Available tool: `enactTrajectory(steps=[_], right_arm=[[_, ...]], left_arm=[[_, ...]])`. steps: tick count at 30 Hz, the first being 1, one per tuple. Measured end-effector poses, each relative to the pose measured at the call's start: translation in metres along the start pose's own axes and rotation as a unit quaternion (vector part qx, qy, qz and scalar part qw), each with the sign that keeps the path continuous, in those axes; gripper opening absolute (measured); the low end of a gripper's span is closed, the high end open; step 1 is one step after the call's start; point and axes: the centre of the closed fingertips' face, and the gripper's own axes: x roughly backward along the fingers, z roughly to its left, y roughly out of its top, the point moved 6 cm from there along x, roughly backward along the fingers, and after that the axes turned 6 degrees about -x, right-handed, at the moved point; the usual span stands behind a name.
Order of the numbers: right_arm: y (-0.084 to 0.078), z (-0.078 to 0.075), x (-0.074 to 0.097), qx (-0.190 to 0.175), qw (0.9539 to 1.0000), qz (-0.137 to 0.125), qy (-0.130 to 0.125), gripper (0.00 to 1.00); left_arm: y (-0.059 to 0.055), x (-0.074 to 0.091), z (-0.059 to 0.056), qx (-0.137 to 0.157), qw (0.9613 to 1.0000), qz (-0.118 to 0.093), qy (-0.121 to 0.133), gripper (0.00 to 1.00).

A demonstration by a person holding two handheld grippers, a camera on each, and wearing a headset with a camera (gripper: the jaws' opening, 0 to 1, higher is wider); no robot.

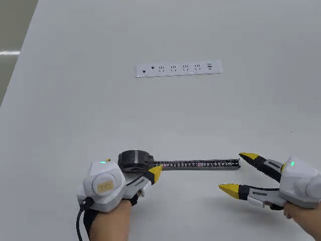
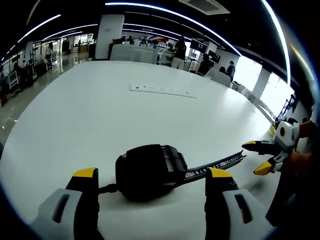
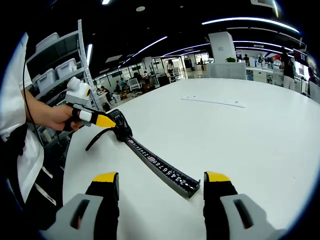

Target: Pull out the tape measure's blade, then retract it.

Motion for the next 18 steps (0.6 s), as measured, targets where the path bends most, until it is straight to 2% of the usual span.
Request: enactTrajectory(steps=[3,12,18], right_arm=[[-0.0007,-0.0013,-0.0008,0.001,1.0,0.003,0.004,0.69],[-0.0045,-0.0099,-0.0012,0.003,0.9999,0.008,0.006,0.67],[-0.0054,-0.0102,-0.0043,0.005,0.9998,0.01,0.015,0.64]], left_arm=[[0.002,-0.0022,-0.0006,-0.006,1.0,-0.002,0.003,0.87],[0.0044,-0.0071,-0.0032,0.017,0.9998,-0.002,0.007,0.82],[0.0041,-0.0075,-0.0028,0.027,0.9996,-0.001,0.008,0.79]])
